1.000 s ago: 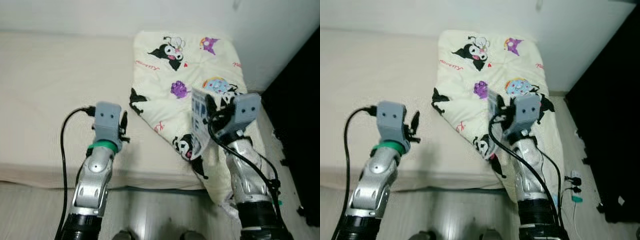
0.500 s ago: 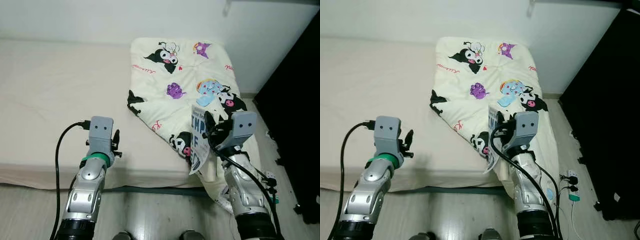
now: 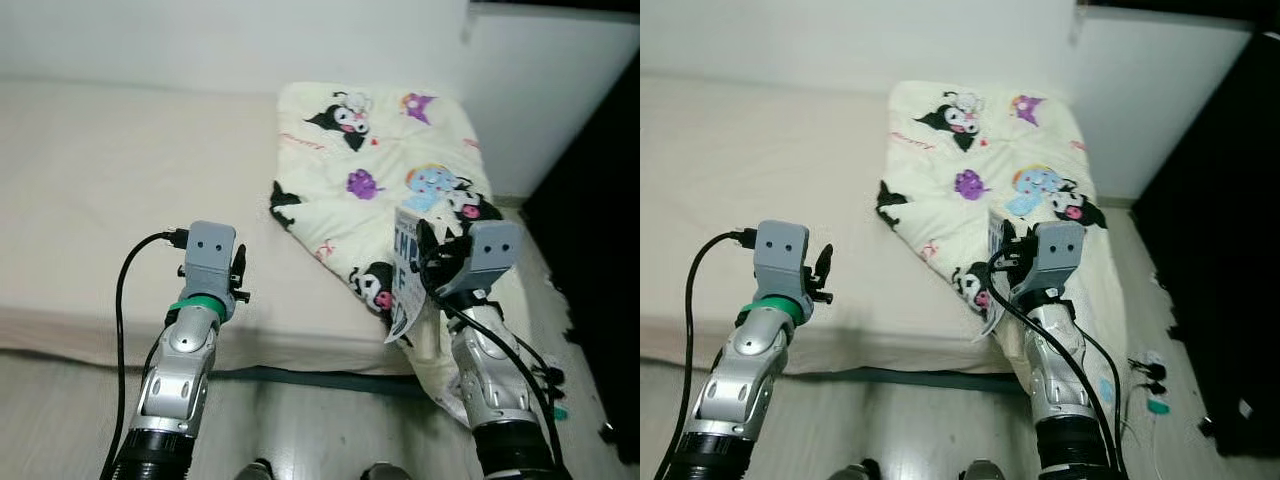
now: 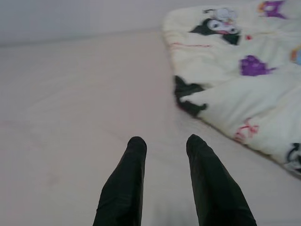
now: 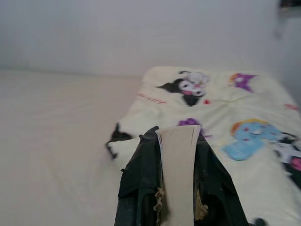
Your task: Clean up the room
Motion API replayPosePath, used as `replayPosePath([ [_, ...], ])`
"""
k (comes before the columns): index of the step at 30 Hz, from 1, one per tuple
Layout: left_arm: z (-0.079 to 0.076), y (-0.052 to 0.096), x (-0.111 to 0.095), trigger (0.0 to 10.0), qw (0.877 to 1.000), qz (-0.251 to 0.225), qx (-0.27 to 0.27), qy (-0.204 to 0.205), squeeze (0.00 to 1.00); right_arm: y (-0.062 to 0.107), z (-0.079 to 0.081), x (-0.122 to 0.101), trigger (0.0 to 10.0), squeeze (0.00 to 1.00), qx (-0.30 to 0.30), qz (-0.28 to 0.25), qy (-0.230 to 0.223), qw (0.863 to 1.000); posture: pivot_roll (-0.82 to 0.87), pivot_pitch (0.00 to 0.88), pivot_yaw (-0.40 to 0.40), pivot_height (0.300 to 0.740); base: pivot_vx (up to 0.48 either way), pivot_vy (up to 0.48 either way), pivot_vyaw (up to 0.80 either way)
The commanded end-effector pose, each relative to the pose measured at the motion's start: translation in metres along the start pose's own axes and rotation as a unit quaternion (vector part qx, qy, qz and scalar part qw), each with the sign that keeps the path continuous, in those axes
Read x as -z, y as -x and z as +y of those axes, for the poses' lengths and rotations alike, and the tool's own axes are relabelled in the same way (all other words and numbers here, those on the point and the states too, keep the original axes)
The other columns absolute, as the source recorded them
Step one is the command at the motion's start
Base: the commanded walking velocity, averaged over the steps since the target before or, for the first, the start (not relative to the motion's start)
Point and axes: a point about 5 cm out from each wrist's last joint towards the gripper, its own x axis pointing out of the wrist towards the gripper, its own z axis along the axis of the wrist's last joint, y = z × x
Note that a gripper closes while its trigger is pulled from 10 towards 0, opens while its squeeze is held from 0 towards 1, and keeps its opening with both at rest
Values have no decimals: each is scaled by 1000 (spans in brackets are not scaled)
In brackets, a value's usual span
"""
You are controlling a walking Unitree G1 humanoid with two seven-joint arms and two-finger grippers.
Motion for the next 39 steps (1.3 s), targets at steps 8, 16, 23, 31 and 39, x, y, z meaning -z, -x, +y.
replayPosePath([
  [8, -2, 0, 4, 10000, 1000, 5, 3, -7, 0, -1, -1, -1, 10000, 0, 1, -10, 4, 1000, 54, 78, 26, 730, 0, 0, 731],
  [16, -3, 0, 4, 10000, 1000, 4, 4, -8, 0, -1, -2, 0, 10000, 0, 3, -3, 33, 999, 53, 81, 29, 730, 0, 0, 689],
  [23, -3, 0, 4, 10000, 1000, 5, 4, -9, 0, -2, -1, -1, 10000, 0, 2, -8, 21, 1000, 54, 83, 28, 730, 0, 0, 693],
  [31, -3, 0, 5, 10000, 1000, 5, 2, -10, 0, -2, -3, -1, 10000, 0, 5, -10, 19, 1000, 55, 84, 28, 730, 0, 0, 681],
  [39, -2, 0, 4, 10000, 1000, 1, 1, -14, 0, -2, -2, -1, 10000, 0, 7, -12, 18, 1000, 55, 85, 31, 730, 0, 0, 679],
])
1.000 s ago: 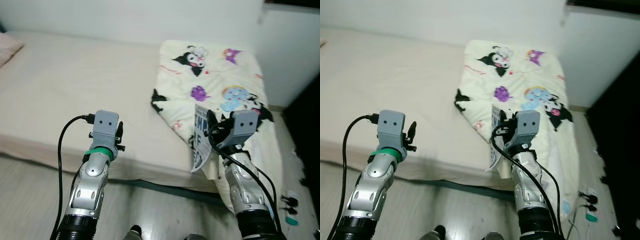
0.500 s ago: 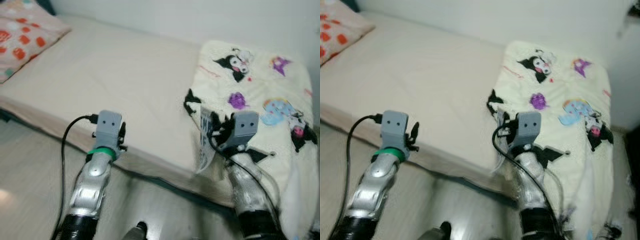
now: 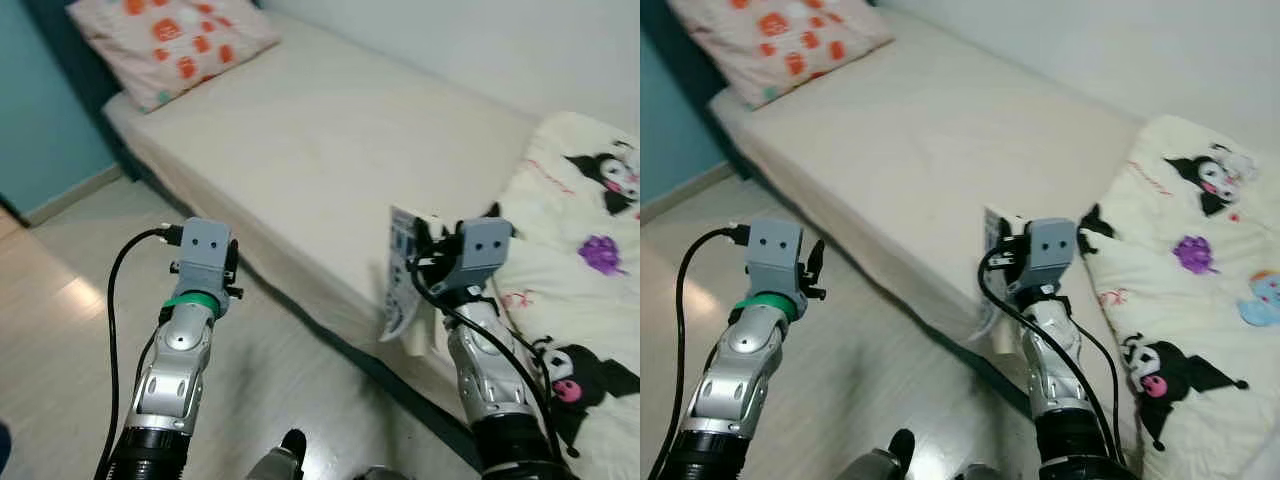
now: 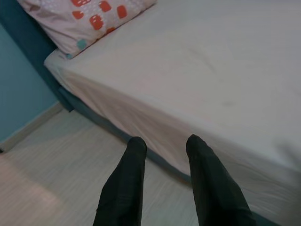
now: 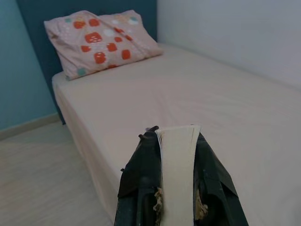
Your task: Clean up the room
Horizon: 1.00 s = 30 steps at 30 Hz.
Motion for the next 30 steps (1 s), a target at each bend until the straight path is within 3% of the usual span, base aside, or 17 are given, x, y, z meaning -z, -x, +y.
replayPosePath([
  [1, 1, 1, 5, 10000, 1000, 7, -1, -8, 0, 2, -3, -2, 10000, 0, 11, -13, -2, 1000, 54, 84, 31, 730, 0, 0, 675],
  [7, 1, 0, 4, 10000, 1000, 2, 1, -11, 0, 2, -4, -2, 10000, 0, 14, -13, -3, 1000, 54, 84, 34, 730, 0, 0, 675],
  [14, 1, -1, 3, 10000, 1000, 0, 0, -20, 0, 1, -8, -2, 10000, 0, 36, -13, -16, 999, 53, 83, 37, 730, 435, 0, 180],
  [30, 1, -2, 3, 10000, 1000, 0, 0, -24, 0, 1, -5, -2, 10000, 0, 23, -17, -14, 1000, 52, 82, 39, 730, 458, 0, 95],
])
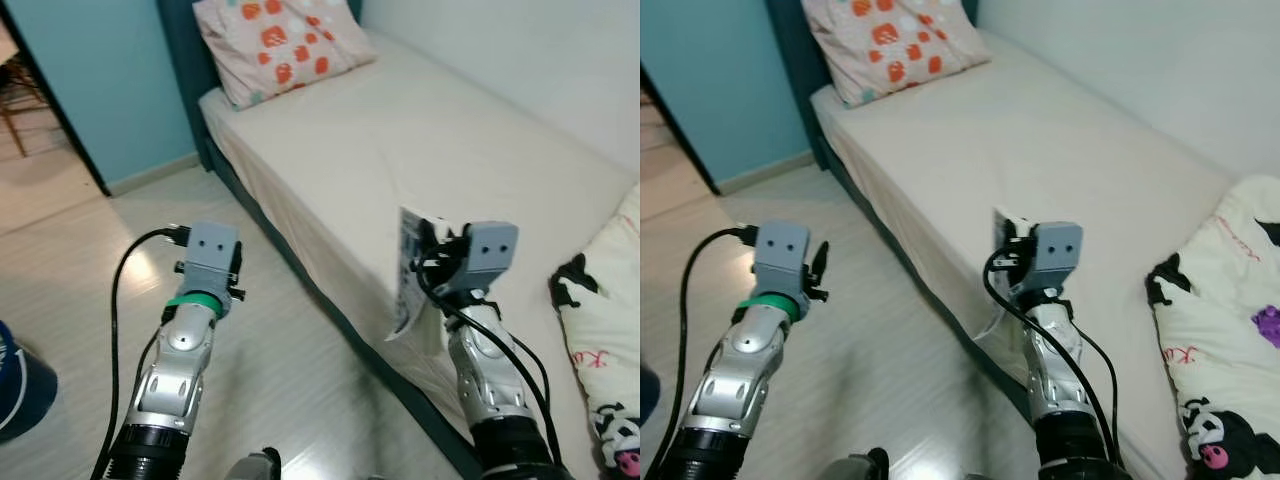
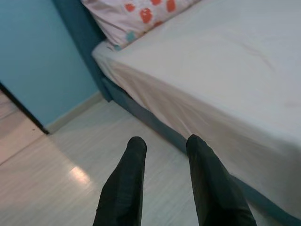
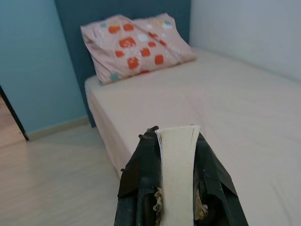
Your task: Clean up the room
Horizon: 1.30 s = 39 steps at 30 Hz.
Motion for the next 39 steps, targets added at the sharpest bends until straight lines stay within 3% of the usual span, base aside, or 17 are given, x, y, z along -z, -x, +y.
replayPosePath([
  [1, -2, 1, 5, 10000, 1000, 7, 3, -6, 0, 0, 0, -2, 10000, 0, -3, -9, 2, 1000, 53, 83, 38, 730, 458, 0, 738],
  [12, -2, 1, 5, 10000, 1000, 7, 1, -7, 0, 1, 9, 0, 10000, 0, -37, -4, -10, 999, 52, 79, 35, 730, 458, 0, 67],
  [24, -2, 1, 5, 10000, 1000, 6, 0, -7, 0, 2, 10, 2, 10000, 0, -46, 0, -10, 999, 52, 80, 34, 730, 458, 0, 711],
  [39, -1, 0, 5, 10000, 1000, 5, -7, -8, 0, 2, 9, 2, 10000, 0, -41, 0, -18, 999, 53, 84, 35, 730, 458, 0, 0],
])
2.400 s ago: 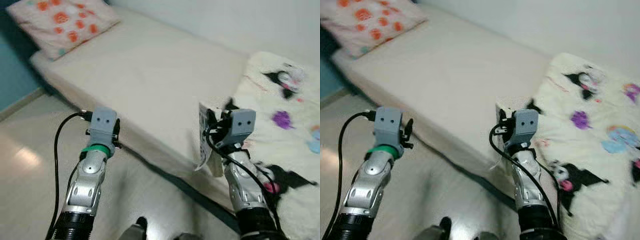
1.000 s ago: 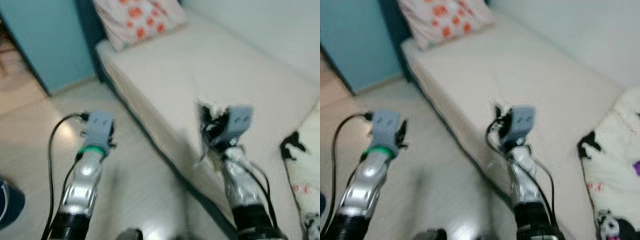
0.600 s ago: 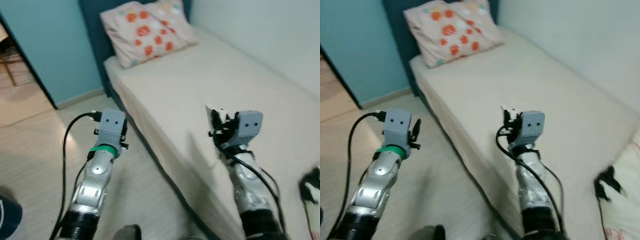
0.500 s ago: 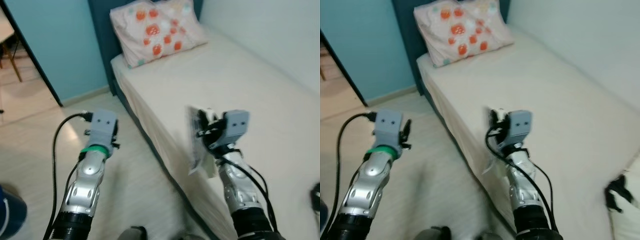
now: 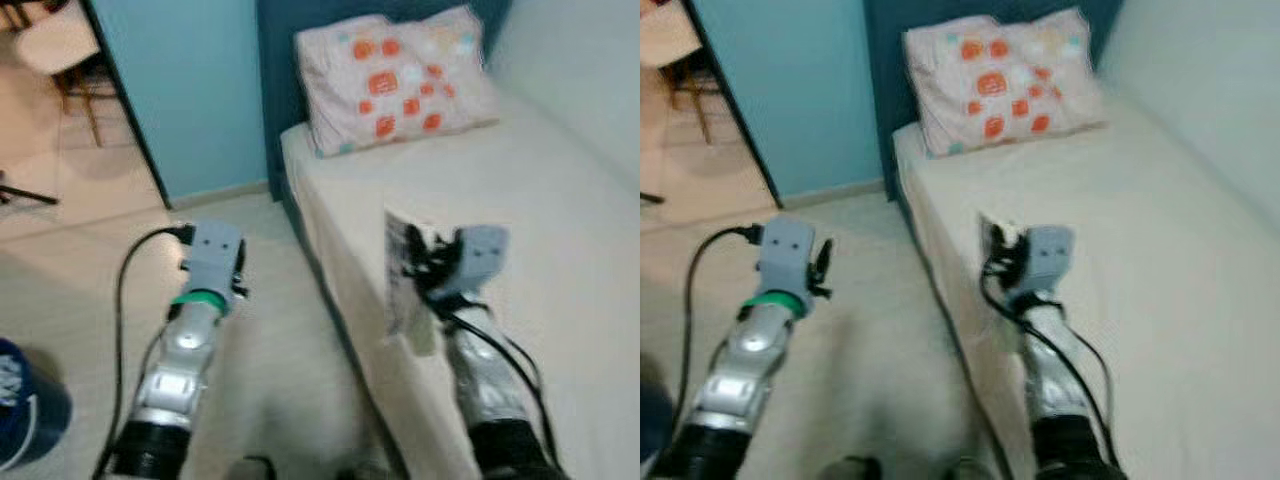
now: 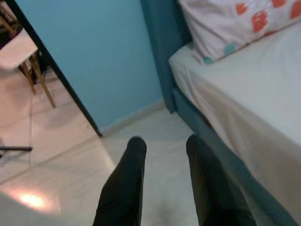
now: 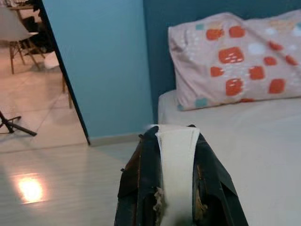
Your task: Clean up the room
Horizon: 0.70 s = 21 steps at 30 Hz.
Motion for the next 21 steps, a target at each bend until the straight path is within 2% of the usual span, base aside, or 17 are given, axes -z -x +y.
replayPosePath([
  [1, -6, 2, 6, 10000, 1000, 11, 9, -4, 0, 4, -15, -3, 10000, 0, 28, -6, 7, 1000, 53, 84, 36, 730, 458, 0, 0],
  [10, -6, 2, 6, 10000, 1000, 10, 9, -4, 0, 3, -24, -9, 10000, 0, 56, -23, 14, 998, 53, 84, 38, 730, 458, 0, 0],
  [11, -6, 2, 5, 10000, 1000, 10, 10, -4, 0, 1, -32, -14, 10000, 0, 74, -35, 15, 997, 52, 85, 38, 730, 458, 0, 0],
  [21, -6, 2, 5, 10000, 1000, 9, 11, -4, 0, -8, -52, -27, 10000, 0, 102, -48, 32, 993, 55, 86, 38, 730, 458, 0, 0],
])
